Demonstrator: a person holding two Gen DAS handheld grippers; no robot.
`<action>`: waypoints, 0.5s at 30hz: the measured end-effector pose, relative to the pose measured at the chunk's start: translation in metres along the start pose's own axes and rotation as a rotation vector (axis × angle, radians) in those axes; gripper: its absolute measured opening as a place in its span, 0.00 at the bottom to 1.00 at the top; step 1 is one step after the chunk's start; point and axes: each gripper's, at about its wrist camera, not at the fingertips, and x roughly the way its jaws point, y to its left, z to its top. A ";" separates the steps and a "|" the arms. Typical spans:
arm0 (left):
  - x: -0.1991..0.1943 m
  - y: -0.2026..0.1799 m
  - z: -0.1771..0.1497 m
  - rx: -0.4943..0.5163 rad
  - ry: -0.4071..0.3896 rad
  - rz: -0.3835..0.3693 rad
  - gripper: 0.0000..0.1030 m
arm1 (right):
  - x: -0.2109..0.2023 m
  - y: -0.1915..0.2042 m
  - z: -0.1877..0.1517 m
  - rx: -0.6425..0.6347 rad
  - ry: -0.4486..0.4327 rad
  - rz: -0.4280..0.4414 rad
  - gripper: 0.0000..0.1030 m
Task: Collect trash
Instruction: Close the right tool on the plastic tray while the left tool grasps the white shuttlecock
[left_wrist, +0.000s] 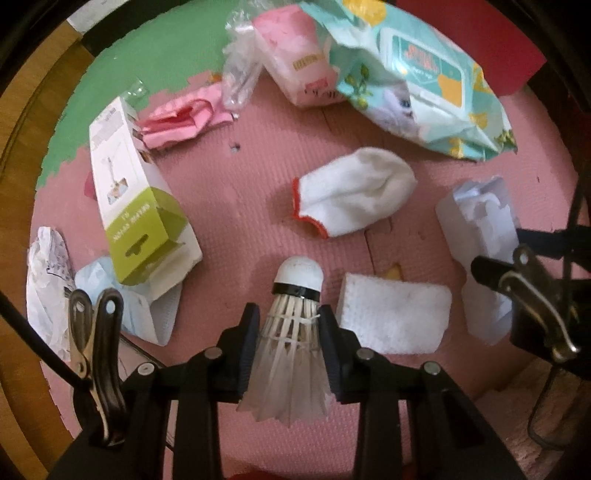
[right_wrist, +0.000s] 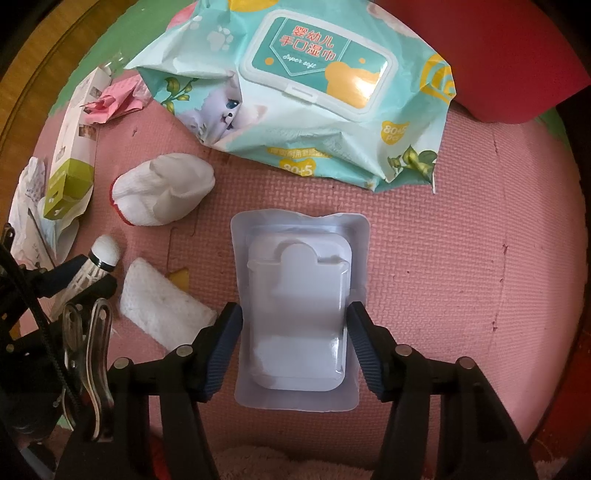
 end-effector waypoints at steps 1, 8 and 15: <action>-0.003 0.000 0.001 -0.005 -0.011 0.000 0.32 | -0.001 -0.001 0.000 0.003 -0.002 0.002 0.57; -0.030 0.008 0.001 -0.064 -0.072 -0.013 0.32 | -0.010 -0.001 0.000 0.002 -0.025 0.015 0.55; -0.046 0.005 -0.008 -0.102 -0.119 -0.006 0.32 | -0.018 -0.001 -0.002 -0.002 -0.056 0.013 0.55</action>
